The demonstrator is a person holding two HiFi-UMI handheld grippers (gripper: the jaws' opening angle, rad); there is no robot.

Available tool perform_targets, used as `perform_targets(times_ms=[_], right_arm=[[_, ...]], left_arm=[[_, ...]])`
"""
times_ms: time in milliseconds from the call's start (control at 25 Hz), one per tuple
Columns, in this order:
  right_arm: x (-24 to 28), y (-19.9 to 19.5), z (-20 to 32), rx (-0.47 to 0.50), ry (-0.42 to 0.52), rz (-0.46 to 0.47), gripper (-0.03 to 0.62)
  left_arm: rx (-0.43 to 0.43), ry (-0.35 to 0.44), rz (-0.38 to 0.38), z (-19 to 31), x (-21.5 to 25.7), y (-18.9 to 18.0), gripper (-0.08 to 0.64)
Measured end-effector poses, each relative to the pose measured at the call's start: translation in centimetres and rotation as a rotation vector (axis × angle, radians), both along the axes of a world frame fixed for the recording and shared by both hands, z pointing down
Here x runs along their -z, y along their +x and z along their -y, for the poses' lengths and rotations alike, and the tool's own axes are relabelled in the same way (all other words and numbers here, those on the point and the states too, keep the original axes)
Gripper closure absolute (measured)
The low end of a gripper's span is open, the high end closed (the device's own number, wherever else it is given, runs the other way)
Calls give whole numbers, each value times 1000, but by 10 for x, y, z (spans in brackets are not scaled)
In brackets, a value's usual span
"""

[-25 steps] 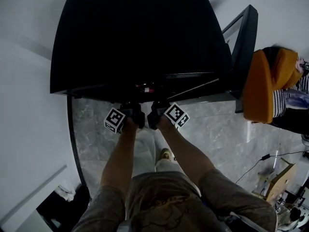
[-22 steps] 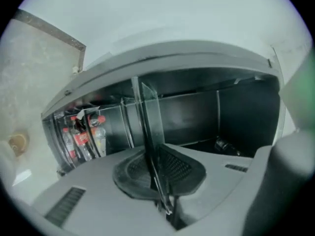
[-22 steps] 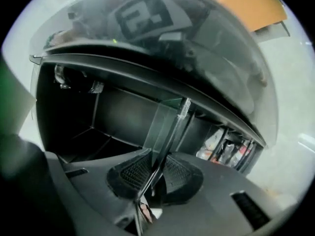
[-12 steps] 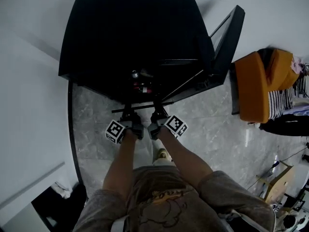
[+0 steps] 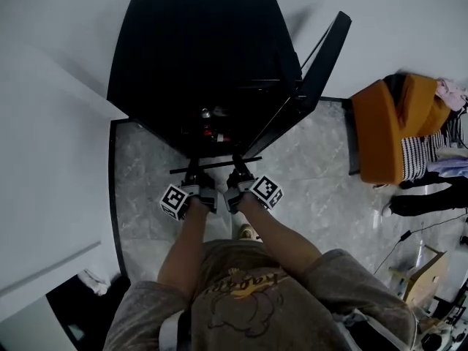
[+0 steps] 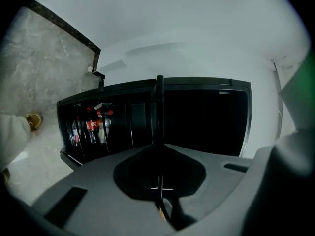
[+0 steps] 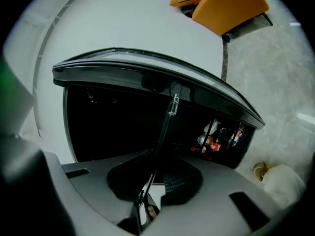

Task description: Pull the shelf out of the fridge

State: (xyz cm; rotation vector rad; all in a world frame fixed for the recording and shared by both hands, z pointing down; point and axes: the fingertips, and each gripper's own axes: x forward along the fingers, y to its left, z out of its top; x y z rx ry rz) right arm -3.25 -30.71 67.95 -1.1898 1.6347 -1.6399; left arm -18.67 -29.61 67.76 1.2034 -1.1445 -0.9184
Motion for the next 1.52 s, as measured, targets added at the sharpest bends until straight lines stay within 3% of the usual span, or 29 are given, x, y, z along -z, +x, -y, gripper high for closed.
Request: perform_targets(times_ms=[240, 680, 1040, 1280, 1520], right_arm=[[35, 1, -23, 75, 19, 18, 541], [128, 13, -75, 252, 102, 58, 541], [196, 21, -132, 416, 198, 156, 541], [236, 20, -169, 514, 235, 166, 541], [259, 18, -189, 614, 277, 146, 540]], left_arm=[[-32, 14, 5, -23, 36, 4, 541], [2, 86, -12, -80, 123, 21, 541], [-17, 157, -5, -135, 204, 40, 541], [3, 158, 6, -176, 240, 41, 541], [-42, 187, 22, -190, 261, 44, 541]])
